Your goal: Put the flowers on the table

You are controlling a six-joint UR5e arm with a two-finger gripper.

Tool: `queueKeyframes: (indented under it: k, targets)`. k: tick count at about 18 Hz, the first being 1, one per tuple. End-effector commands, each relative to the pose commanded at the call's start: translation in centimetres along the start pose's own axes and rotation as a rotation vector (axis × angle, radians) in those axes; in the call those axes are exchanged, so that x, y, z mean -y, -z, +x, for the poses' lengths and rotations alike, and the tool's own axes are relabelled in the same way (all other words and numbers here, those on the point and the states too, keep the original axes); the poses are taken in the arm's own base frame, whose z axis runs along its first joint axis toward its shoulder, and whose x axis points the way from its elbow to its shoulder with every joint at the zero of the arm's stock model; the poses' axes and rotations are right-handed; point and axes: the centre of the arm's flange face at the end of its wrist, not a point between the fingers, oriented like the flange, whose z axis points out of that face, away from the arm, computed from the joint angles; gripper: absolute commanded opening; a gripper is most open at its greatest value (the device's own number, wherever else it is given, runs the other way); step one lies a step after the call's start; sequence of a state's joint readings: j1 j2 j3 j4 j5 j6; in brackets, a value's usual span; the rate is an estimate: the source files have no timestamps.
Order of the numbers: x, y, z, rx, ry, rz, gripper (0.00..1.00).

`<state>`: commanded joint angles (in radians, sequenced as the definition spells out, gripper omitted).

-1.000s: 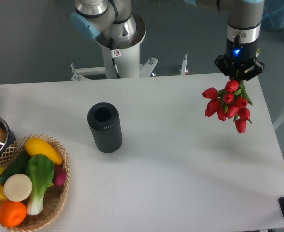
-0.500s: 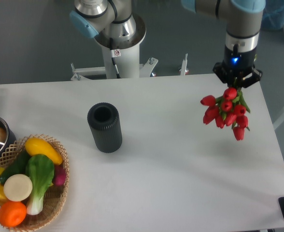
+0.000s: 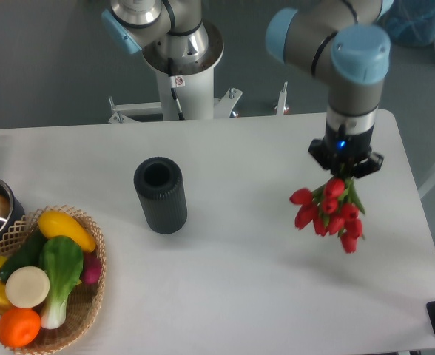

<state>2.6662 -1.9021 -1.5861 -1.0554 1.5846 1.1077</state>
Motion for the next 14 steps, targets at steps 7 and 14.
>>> queueKeyframes:
  k: [7,14]
  targets:
    - [2.3,-3.2,0.1,0.014,0.051,0.014,0.09]
    - [3.1,-4.1,0.0,0.003,0.039,0.018,0.62]
